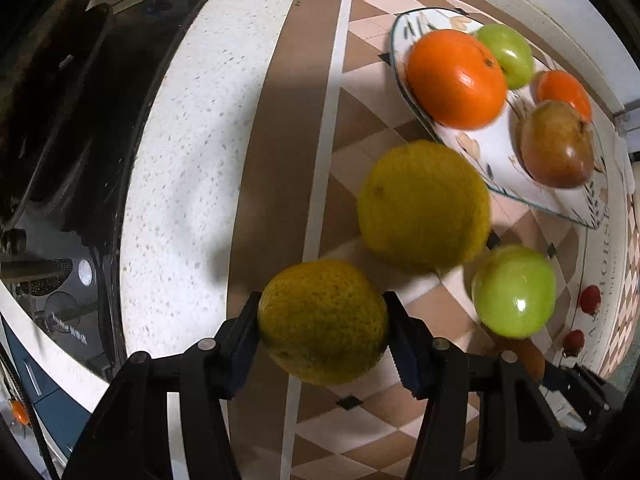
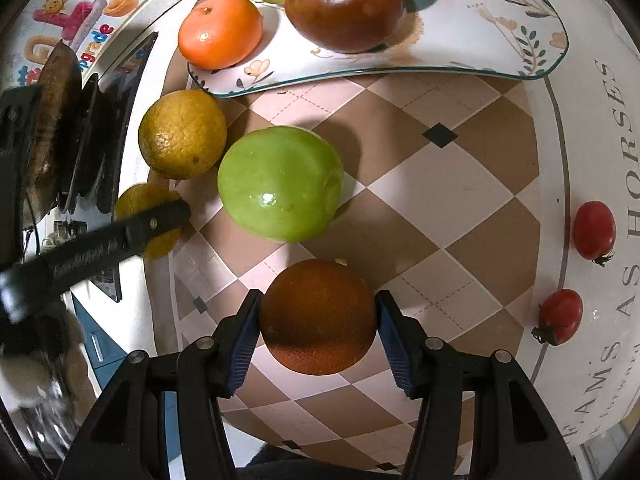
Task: Organize fruits
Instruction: 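Grasp an orange with the right tool while the left tool grasps a yellow citrus, then place the orange and yellow citrus on the white plate and release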
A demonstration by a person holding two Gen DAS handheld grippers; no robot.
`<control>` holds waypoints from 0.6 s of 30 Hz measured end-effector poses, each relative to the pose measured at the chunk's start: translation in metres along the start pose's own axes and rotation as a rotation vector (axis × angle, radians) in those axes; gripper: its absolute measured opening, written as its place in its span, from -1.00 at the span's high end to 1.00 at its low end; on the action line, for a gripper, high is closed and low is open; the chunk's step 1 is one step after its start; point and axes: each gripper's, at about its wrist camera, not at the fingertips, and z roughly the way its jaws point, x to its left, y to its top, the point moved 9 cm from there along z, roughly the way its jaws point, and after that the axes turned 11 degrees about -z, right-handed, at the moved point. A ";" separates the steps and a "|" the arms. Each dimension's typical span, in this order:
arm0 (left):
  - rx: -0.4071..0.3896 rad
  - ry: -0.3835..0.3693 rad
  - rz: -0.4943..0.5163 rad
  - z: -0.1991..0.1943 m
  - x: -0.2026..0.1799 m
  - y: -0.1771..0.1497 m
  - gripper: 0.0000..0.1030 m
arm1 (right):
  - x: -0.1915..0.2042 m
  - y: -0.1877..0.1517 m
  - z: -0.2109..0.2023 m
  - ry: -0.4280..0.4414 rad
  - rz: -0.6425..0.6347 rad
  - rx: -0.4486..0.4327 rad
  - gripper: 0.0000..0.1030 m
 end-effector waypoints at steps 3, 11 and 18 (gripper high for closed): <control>-0.009 -0.024 0.024 -0.008 -0.008 -0.024 -0.08 | 0.001 0.000 0.002 0.006 -0.009 0.006 -0.16; 0.035 -0.026 0.011 0.003 -0.006 -0.071 -0.08 | -0.011 -0.011 -0.008 -0.064 -0.044 0.000 -0.14; 0.008 -0.043 0.030 -0.012 -0.018 -0.086 -0.08 | -0.034 -0.013 -0.035 -0.041 0.022 -0.046 -0.13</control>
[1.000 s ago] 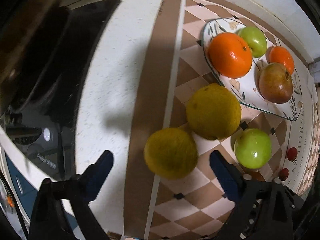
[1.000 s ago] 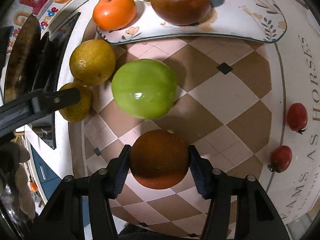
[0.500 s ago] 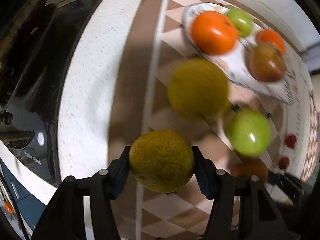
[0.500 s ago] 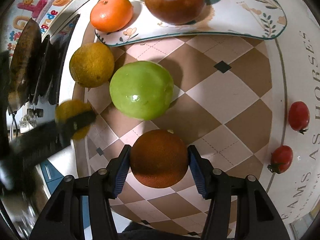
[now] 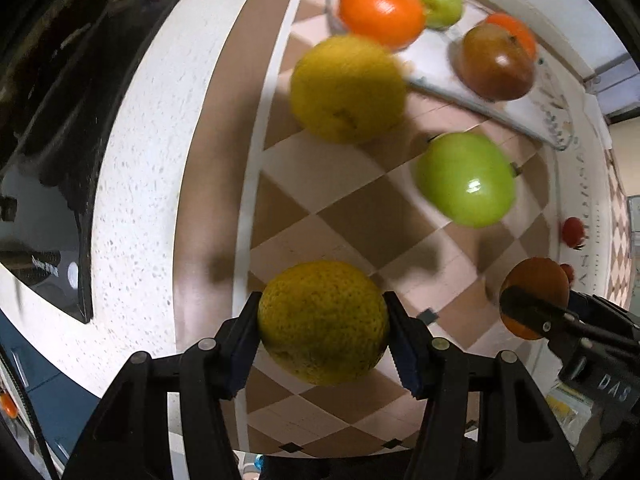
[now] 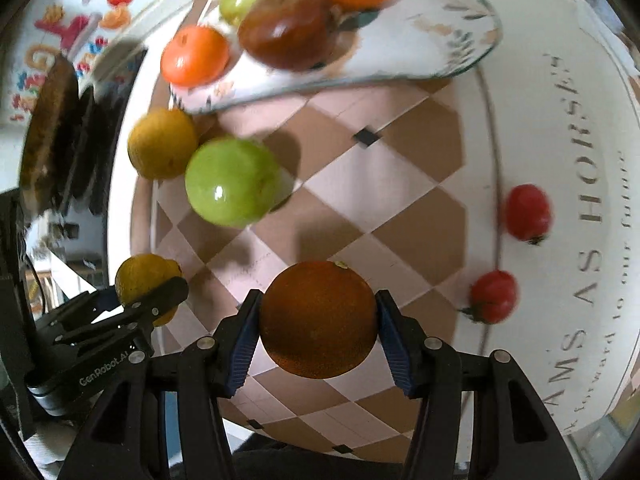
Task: Organize fruits
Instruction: 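Place the orange and yellow citrus on the white plate and release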
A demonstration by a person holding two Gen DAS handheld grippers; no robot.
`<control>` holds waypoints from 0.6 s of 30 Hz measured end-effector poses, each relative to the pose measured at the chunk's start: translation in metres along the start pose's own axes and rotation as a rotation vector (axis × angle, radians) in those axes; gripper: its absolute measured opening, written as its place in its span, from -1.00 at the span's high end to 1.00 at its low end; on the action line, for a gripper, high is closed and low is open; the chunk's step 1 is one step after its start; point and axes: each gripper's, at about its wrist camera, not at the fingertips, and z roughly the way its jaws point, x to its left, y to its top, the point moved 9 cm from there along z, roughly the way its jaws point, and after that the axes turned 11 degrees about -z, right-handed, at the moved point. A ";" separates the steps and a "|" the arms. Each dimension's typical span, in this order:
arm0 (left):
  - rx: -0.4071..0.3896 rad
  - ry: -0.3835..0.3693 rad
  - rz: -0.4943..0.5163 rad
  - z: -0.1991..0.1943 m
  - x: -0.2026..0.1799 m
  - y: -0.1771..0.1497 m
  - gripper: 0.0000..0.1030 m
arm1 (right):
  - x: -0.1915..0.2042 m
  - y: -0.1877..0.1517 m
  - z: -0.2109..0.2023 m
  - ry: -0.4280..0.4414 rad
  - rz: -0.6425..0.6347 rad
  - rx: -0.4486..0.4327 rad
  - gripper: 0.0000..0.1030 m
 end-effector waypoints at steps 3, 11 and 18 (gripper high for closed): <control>-0.034 -0.031 0.025 -0.025 -0.014 0.011 -0.08 | -0.010 0.009 -0.024 0.027 0.030 -0.049 -0.13; -0.172 -0.083 0.114 -0.106 -0.070 0.080 -0.08 | -0.047 0.084 -0.093 0.063 0.098 -0.206 -0.13; -0.165 0.005 0.135 -0.090 -0.073 0.181 -0.08 | -0.094 0.158 -0.082 -0.005 0.122 -0.182 -0.13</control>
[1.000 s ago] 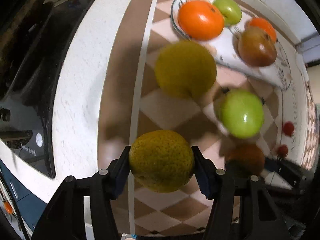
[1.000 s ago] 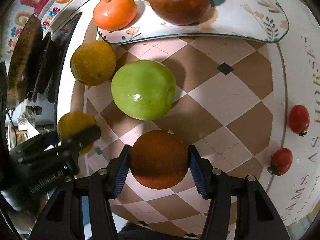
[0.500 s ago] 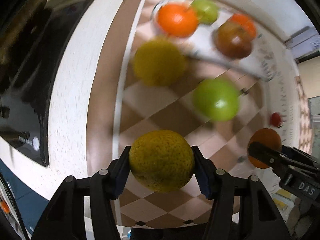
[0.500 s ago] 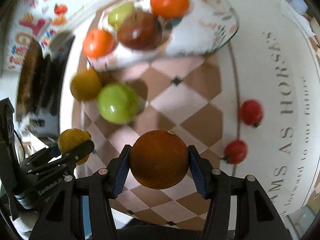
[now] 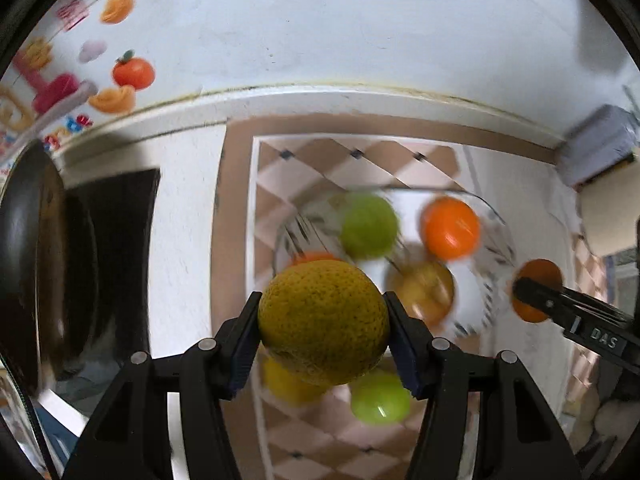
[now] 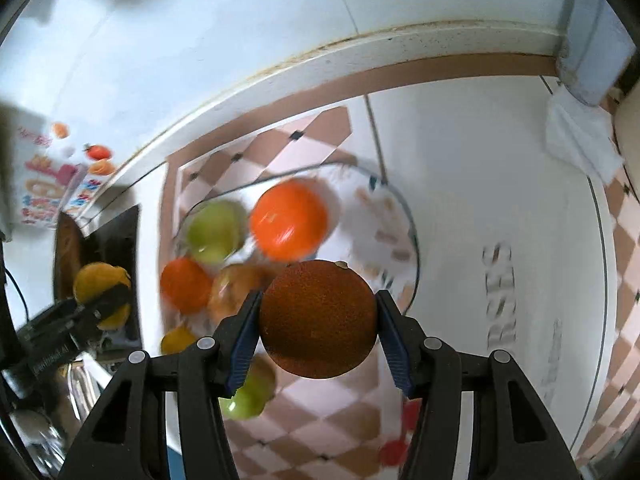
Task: Organize fruits
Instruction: 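Place the orange and yellow citrus on the white plate and release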
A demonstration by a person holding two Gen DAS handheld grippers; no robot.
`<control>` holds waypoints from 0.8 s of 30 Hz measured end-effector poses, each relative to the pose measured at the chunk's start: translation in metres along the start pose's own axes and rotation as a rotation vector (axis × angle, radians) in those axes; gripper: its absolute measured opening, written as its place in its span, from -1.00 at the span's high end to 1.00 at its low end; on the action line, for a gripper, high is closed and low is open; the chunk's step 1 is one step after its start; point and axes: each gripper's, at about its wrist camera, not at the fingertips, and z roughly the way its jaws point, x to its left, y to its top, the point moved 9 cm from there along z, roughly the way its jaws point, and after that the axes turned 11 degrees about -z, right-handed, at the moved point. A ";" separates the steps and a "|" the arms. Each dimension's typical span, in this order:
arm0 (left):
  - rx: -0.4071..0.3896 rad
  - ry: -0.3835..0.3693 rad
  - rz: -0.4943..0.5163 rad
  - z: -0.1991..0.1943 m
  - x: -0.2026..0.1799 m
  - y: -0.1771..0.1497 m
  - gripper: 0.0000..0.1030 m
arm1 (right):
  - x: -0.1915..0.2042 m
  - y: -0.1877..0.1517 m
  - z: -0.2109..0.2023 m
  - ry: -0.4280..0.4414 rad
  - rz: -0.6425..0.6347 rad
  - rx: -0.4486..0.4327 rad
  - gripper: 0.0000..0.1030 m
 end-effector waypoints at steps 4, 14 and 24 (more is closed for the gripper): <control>0.071 0.034 -0.021 0.036 0.006 0.032 -0.08 | -0.011 0.011 0.027 -0.017 0.004 0.039 -0.13; 0.207 0.069 -0.044 0.088 0.009 0.047 -0.09 | -0.014 0.003 0.053 0.002 0.008 0.105 -0.15; 0.180 0.037 -0.086 0.073 0.016 0.049 -0.76 | -0.013 0.003 0.036 -0.017 0.016 0.101 -0.84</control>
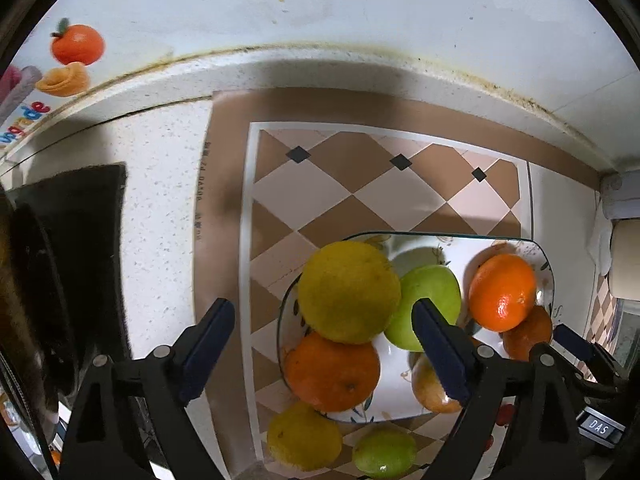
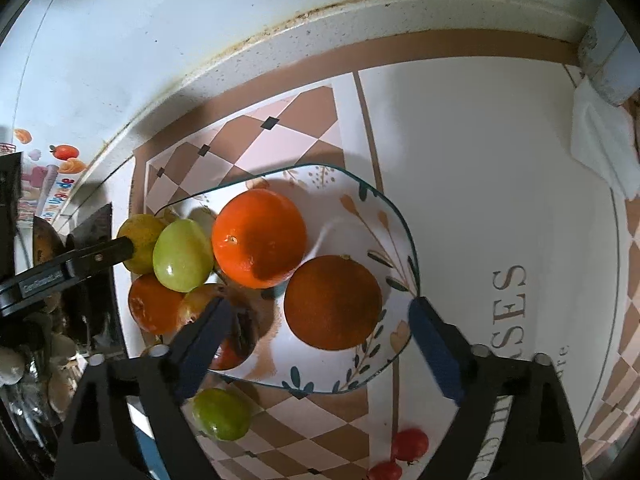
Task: Organize fruits
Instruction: 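Place the orange and yellow citrus on the white plate and release, then withdraw both tools and approach the green apple and yellow citrus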
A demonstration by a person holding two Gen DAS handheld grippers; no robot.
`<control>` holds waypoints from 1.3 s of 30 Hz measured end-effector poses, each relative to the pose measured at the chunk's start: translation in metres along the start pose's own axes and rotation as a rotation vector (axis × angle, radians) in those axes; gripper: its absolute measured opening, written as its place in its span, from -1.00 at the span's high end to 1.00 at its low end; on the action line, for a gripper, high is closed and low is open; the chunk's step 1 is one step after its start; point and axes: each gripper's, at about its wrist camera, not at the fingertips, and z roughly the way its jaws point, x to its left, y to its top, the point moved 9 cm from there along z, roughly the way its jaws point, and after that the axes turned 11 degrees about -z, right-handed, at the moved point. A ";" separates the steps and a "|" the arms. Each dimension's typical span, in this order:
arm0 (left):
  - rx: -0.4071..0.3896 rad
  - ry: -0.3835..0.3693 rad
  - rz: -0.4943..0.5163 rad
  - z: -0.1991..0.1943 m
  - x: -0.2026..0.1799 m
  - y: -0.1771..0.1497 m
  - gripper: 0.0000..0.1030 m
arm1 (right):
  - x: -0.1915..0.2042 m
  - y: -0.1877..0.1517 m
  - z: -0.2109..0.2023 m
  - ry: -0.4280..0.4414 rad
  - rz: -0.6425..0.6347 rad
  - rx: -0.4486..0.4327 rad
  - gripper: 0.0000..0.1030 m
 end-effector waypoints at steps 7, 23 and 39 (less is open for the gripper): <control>-0.094 0.014 0.009 -0.022 0.011 -0.022 -0.76 | 0.007 -0.010 -0.012 -0.103 -0.052 -0.010 -0.84; -0.311 -0.004 -0.021 -0.082 0.016 -0.104 -0.76 | 0.044 -0.064 -0.079 -0.233 -0.156 -0.134 -0.84; -0.524 -0.078 0.016 -0.175 0.019 -0.160 -0.76 | 0.082 -0.124 -0.182 -0.296 -0.206 -0.338 -0.84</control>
